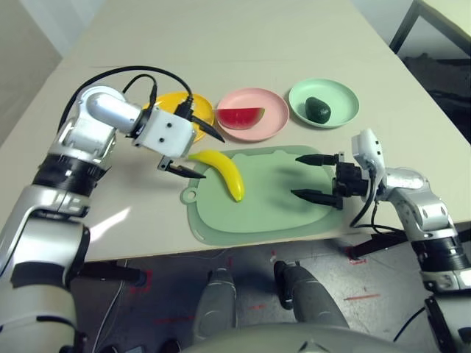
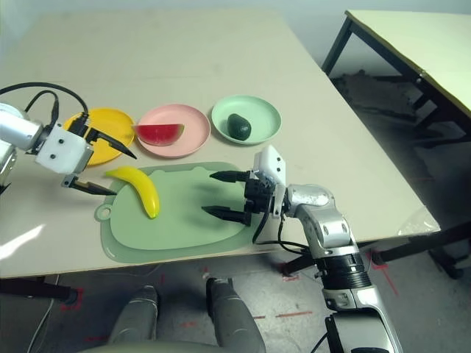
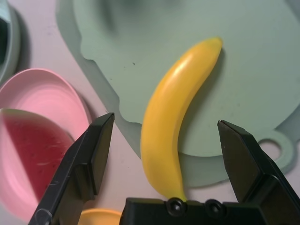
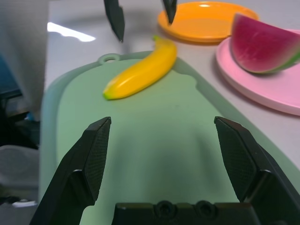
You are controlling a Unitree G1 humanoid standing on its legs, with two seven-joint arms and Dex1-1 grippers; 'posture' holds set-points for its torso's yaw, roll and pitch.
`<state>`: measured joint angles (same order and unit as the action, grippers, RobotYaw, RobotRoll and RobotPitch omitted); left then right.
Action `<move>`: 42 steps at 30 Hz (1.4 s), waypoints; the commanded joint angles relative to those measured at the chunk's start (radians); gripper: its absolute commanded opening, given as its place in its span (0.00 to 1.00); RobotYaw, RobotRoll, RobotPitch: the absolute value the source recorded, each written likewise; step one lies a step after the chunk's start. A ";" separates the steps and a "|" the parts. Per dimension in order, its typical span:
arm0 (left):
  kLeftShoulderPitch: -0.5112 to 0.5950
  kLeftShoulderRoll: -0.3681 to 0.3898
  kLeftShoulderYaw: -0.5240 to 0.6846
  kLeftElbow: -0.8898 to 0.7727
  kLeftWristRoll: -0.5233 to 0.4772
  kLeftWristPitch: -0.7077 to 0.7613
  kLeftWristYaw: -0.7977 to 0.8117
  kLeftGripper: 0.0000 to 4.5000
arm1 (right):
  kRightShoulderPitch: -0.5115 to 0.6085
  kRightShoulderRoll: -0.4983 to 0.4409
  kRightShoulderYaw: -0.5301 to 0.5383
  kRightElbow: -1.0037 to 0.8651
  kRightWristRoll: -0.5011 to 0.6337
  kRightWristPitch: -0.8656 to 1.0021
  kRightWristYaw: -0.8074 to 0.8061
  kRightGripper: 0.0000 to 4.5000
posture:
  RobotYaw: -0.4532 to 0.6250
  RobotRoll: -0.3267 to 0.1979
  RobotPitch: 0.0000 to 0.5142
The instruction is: Place the fruits into color-matched plates.
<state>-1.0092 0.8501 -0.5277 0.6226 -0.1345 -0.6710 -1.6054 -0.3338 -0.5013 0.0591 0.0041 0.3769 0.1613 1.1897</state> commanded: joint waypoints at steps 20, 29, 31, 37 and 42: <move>-0.055 -0.184 0.006 0.332 0.195 -0.223 -0.008 1.00 | 0.092 -0.055 0.065 -0.014 -0.091 -0.305 0.005 0.99 | 0.32 0.62 0.37; -0.064 -0.153 -0.029 0.331 0.202 -0.169 -0.009 0.44 | 0.082 -0.051 0.067 -0.005 -0.089 -0.298 -0.002 1.00 | 0.32 0.62 0.37; -0.067 -0.142 -0.032 0.323 0.192 -0.160 -0.009 0.36 | 0.083 -0.049 0.068 -0.002 -0.089 -0.300 -0.001 1.00 | 0.32 0.62 0.36; -0.083 -0.071 -0.008 0.238 0.105 -0.077 -0.009 0.36 | 0.090 -0.035 0.077 -0.010 -0.074 -0.287 -0.003 1.00 | 0.35 0.62 0.37; -0.132 0.013 0.073 0.162 0.011 0.070 -0.009 0.36 | 0.107 0.010 0.059 -0.054 -0.017 -0.188 -0.077 1.00 | 0.38 0.62 0.38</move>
<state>-1.1200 0.8427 -0.4897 0.8072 -0.0924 -0.6441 -1.6075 -0.2435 -0.5013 0.1284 -0.0226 0.3315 -0.0695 1.1389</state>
